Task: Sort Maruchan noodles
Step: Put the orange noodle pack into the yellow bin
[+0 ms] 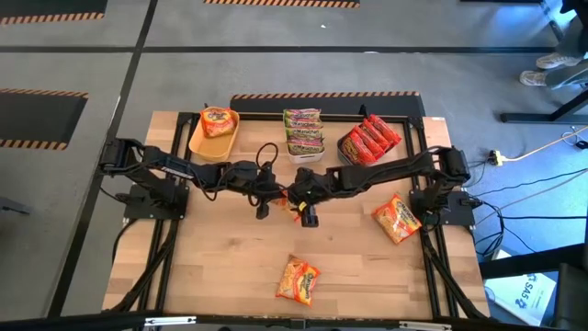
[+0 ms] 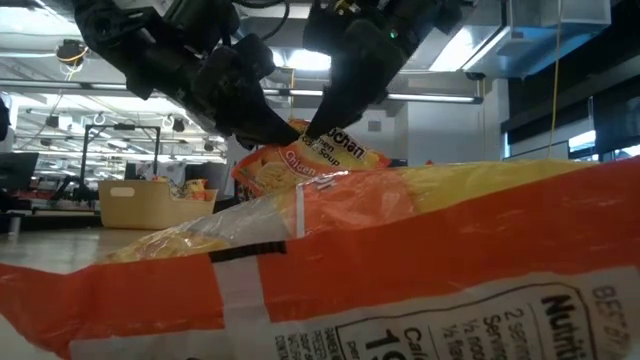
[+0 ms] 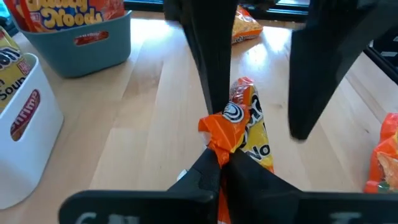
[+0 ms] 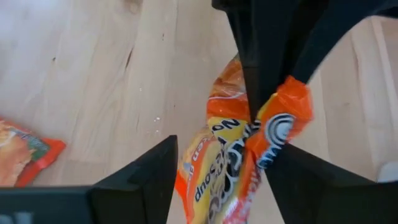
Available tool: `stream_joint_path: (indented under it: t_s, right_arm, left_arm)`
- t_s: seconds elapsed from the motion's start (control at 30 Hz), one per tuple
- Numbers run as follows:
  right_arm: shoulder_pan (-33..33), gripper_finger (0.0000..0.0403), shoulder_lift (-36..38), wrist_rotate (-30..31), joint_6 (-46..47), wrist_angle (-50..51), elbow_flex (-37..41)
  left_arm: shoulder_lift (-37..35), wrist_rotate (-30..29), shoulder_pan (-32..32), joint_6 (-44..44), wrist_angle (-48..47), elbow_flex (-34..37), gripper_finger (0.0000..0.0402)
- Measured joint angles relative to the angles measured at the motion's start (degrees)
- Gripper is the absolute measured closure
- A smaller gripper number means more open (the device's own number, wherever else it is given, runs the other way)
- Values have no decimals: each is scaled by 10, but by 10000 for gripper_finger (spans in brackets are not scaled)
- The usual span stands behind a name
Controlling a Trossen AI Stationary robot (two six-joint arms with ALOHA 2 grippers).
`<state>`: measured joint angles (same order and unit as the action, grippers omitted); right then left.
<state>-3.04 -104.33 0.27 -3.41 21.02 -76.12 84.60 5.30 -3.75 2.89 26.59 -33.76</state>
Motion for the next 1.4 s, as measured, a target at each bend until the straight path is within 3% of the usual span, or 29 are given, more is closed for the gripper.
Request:
stream_joint_path:
  t_s: [0.2,0.4,0.63,0.87,0.97,1.13,1.27,1.4]
  right_arm:
    - [0,188,14,-26,18,117,-29]
    - [1,200,101,-15,70,79,88]
    - [1,198,221,0,139,-120,282]
    - [1,198,249,-4,214,-318,429]
    - [0,185,244,3,240,-396,467]
    - [0,130,225,10,255,-506,506]
    - [-9,94,179,20,204,-590,507]
    - [-16,83,128,54,157,-715,506]
  left_arm:
    - [0,1,3,-1,-5,0,399]
    - [-5,-5,14,-1,-20,1,400]
    - [-22,-35,28,-5,-17,1,401]
    - [-23,-44,26,-6,6,1,401]
    - [-23,-45,23,-6,19,1,401]
    - [-31,-45,17,0,52,1,401]
    - [-31,-59,17,0,97,1,401]
    - [-33,-77,17,2,129,1,401]
